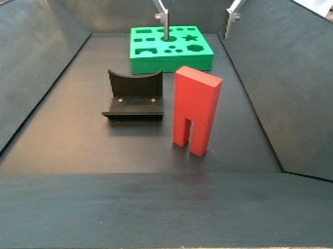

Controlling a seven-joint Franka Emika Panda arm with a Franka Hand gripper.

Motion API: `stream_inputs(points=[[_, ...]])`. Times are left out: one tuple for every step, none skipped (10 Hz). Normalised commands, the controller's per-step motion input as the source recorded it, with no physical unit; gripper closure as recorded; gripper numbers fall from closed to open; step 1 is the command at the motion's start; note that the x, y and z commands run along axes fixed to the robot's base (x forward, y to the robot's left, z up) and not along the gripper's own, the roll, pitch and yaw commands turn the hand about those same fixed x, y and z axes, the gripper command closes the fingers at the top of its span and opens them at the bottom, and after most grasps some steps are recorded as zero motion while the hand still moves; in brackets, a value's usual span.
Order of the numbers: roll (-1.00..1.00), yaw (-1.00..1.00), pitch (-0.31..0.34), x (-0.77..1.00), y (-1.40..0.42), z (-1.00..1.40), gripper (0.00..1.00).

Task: Pick up the double-square object. Move up. Move to above the board. Insert the double-square object.
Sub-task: Pick up the double-square object.

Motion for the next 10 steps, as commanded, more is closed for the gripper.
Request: stream_inputs(points=[[0.0, 0.0, 0.0, 0.09, 0.03, -0.26, 0.0], [-0.11, 0.62, -0.09, 0.0, 0.4, -0.33, 0.0], [-0.1, 0.79, -0.144, 0.0, 0.27, -0.32, 0.0], [-0.11, 0.83, -0.174, 0.0, 0.23, -0.32, 0.0], [-0.15, 0.8, -0.183, 0.0, 0.22, -0.26, 0.0], [-0.16, 0.72, -0.156, 0.0, 0.27, -0.17, 0.0], [-0.19, 0.61, -0.144, 0.01, 0.31, -0.1, 0.0], [-0.24, 0.37, -0.056, 0.36, 0.31, 0.0, 0.0], [-0.27, 0.0, 0.0, 0.43, 0.19, 0.0, 0.0], [-0.2, 0.0, 0.0, 0.39, 0.19, 0.0, 0.0]])
